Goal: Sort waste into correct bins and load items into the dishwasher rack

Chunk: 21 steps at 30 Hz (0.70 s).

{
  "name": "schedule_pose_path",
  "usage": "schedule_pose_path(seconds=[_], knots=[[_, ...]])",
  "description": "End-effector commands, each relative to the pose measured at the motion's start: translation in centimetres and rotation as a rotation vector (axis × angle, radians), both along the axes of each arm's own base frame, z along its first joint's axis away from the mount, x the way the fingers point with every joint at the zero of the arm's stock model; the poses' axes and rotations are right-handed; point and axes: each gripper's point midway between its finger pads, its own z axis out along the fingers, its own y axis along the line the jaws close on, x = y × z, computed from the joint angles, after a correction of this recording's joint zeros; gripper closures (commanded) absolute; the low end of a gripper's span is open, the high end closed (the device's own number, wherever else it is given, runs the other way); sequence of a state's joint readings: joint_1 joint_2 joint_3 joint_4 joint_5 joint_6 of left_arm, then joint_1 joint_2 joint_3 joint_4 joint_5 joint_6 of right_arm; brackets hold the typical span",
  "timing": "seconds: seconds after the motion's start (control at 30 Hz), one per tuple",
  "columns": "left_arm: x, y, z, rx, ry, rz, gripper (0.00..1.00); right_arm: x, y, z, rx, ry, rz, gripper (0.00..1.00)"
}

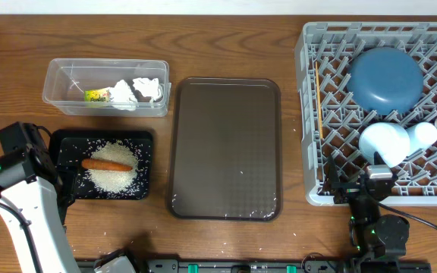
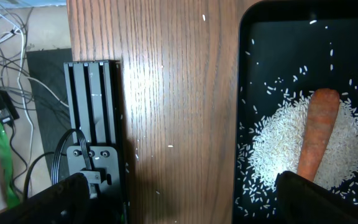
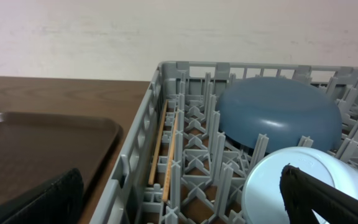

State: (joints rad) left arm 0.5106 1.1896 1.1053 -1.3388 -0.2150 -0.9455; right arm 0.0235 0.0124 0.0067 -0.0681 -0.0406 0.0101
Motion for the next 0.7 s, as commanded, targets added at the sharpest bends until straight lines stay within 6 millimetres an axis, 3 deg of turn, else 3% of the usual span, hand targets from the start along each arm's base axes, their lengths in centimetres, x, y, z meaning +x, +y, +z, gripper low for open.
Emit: schedule_pose_path(seconds=[0.0,0.37,0.53,0.67], knots=[[-0.2,0.1,0.0,0.001,0.01,0.005,0.02,0.0,-0.4,0.0,-0.016,-0.001,-0.018,0.01],[-0.6,-1.3,3.0,0.099,-0.162,-0.06,0.02,0.0,-0.4,0.0,-0.016,-0.001,-0.019,0.01],[2.2,-3.6,3.4,0.143,-0.337,-0.226,0.02,0.0,-0.4,0.0,-0.016,-0.001,-0.018,0.01],[4.3,-6.0,2.6,0.168,-0.495,-0.374,0.02,0.0,-0.4,0.0,-0.016,-0.001,-0.018,0.01]])
